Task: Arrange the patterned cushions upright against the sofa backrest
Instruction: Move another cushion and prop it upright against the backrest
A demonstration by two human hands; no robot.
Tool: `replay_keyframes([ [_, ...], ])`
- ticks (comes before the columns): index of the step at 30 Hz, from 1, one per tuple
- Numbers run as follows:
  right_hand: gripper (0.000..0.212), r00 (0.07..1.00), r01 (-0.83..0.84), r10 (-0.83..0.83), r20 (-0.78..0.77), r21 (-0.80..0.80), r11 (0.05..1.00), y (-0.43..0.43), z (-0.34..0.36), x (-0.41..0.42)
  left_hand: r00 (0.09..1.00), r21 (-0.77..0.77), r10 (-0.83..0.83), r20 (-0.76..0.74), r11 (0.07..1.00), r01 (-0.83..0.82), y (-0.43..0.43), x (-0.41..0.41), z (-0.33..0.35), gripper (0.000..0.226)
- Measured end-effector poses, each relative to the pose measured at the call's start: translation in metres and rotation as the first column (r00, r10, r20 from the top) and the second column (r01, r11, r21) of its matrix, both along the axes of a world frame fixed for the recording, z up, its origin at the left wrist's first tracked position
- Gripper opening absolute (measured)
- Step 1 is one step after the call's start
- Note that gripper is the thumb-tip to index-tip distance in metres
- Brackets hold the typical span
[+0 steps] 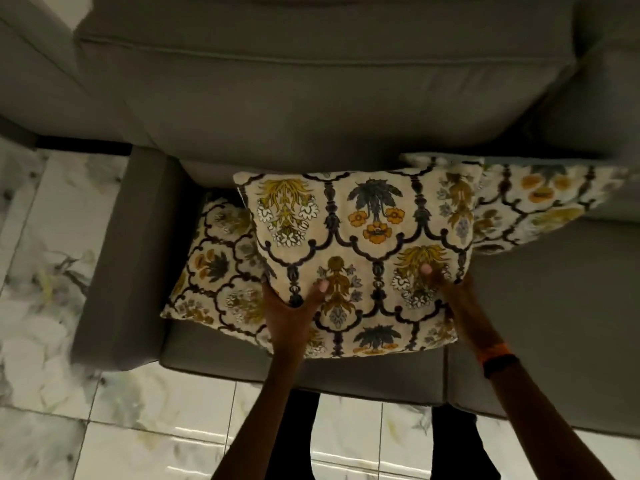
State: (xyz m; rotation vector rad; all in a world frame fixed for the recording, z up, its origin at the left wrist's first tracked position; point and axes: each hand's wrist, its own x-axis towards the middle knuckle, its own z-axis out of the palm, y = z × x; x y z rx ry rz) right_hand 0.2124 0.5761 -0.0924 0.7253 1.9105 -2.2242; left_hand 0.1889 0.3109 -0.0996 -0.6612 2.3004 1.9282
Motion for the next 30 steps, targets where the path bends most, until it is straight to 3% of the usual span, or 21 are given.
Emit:
replay_keyframes([
  [3, 0.084, 0.988, 0.154, -0.155, 0.023, 0.032, 0.988, 0.089, -0.006, 0.028, 0.999, 0.019, -0.044, -0.003, 0.999, 0.044, 0.094, 0.033, 0.000, 0.092],
  [6, 0.081, 0.954, 0.300, -0.300, 0.006, 0.052, 0.953, 0.199, -0.020, 0.056, 0.981, 0.079, -0.187, -0.045, 0.979, 0.191, 0.207, 0.058, -0.009, 0.098],
  [8, 0.080, 0.932, 0.362, -0.363, 0.010, 0.065, 0.930, 0.268, -0.030, 0.072, 0.955, 0.134, -0.295, 0.009, 0.947, 0.291, 0.280, 0.063, -0.017, 0.100],
  [11, 0.088, 0.893, 0.445, -0.450, 0.000, 0.146, 0.884, 0.387, -0.045, 0.097, 0.910, 0.120, -0.414, -0.006, 0.903, 0.412, 0.397, 0.058, -0.042, 0.102],
  [13, 0.108, 0.872, 0.485, -0.490, -0.005, 0.157, 0.861, 0.459, -0.063, 0.108, 0.870, 0.089, -0.492, -0.025, 0.866, 0.492, 0.465, 0.050, -0.062, 0.104],
  [17, 0.120, 0.799, 0.601, -0.595, -0.086, 0.176, 0.780, 0.579, -0.078, 0.119, 0.781, -0.023, -0.612, -0.121, 0.789, 0.614, 0.604, 0.044, -0.081, 0.107],
  [19, 0.145, 0.750, 0.661, -0.645, -0.143, 0.155, 0.734, 0.624, -0.080, 0.112, 0.758, -0.049, -0.634, -0.154, 0.771, 0.635, 0.656, 0.044, -0.087, 0.109],
  [21, 0.157, 0.723, 0.690, -0.676, -0.142, 0.130, 0.712, 0.666, -0.084, 0.109, 0.757, -0.049, -0.640, -0.133, 0.767, 0.639, 0.700, 0.045, -0.101, 0.111],
  [23, 0.139, 0.715, 0.699, -0.684, -0.143, 0.142, 0.701, 0.700, -0.091, 0.107, 0.757, -0.053, -0.644, -0.111, 0.764, 0.643, 0.731, 0.050, -0.116, 0.111],
  [25, 0.087, 0.691, 0.721, -0.695, -0.197, 0.134, 0.679, 0.735, -0.110, 0.109, 0.741, -0.065, -0.667, -0.082, 0.745, 0.663, 0.756, 0.055, -0.127, 0.114],
  [26, 0.071, 0.676, 0.735, -0.706, -0.208, 0.132, 0.665, 0.748, -0.118, 0.108, 0.737, -0.069, -0.673, -0.066, 0.740, 0.669, 0.768, 0.058, -0.131, 0.114],
  [27, 0.071, 0.658, 0.752, -0.724, -0.206, 0.152, 0.641, 0.759, -0.125, 0.109, 0.736, -0.076, -0.674, -0.061, 0.739, 0.670, 0.780, 0.059, -0.134, 0.112],
  [28, 0.085, 0.648, 0.761, -0.742, -0.170, 0.172, 0.625, 0.769, -0.132, 0.110, 0.733, -0.083, -0.678, -0.058, 0.735, 0.673, 0.790, 0.057, -0.136, 0.111],
  [30, 0.113, 0.699, 0.715, -0.705, -0.120, 0.129, 0.687, 0.795, -0.158, 0.116, 0.717, -0.079, -0.695, -0.044, 0.718, 0.691, 0.806, 0.052, -0.145, 0.117],
])
